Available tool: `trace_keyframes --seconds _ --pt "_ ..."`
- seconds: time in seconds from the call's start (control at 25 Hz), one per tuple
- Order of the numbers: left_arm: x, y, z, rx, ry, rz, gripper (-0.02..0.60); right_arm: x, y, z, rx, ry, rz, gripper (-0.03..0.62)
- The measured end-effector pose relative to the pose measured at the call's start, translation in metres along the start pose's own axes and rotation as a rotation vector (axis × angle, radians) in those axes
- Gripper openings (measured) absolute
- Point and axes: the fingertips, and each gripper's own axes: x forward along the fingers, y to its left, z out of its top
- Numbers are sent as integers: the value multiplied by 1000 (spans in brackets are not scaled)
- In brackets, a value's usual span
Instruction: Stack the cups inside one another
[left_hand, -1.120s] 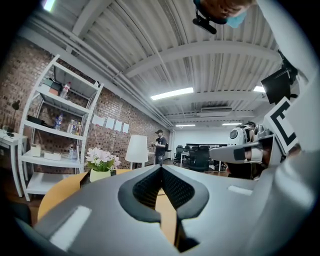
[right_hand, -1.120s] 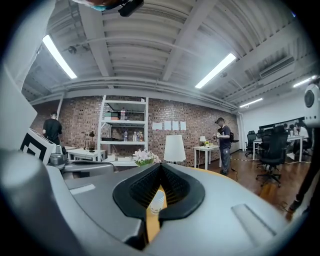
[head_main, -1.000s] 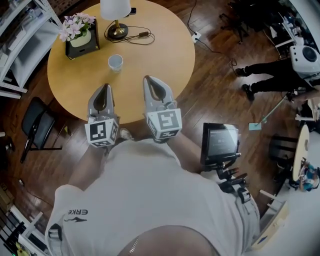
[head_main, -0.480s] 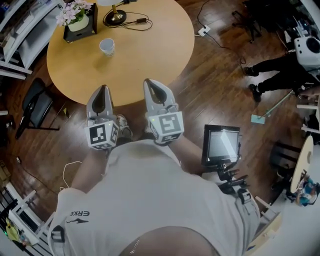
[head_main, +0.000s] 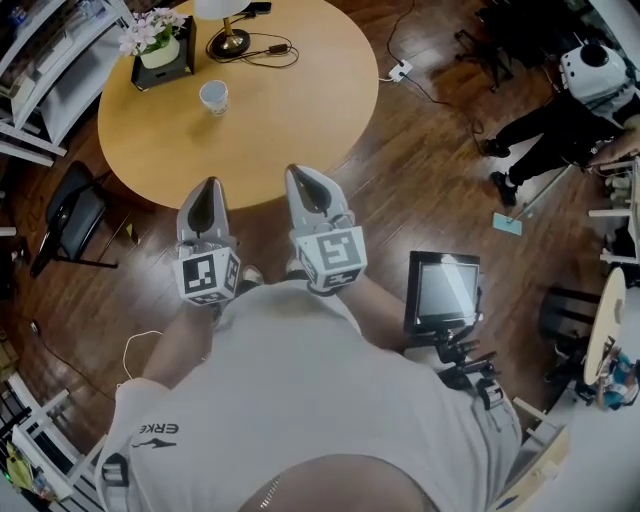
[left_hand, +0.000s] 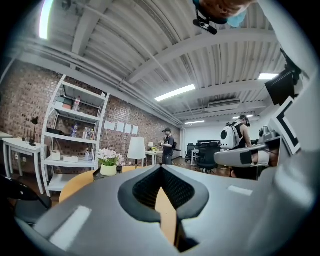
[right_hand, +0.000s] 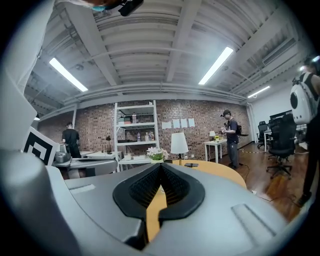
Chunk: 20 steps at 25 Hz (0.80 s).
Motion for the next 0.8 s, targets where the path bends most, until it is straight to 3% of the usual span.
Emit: trace_keyframes --seconds 0.8 --pt "-28 8 8 4 -28 -29 2 -8 35 5 -54 -3 16 12"
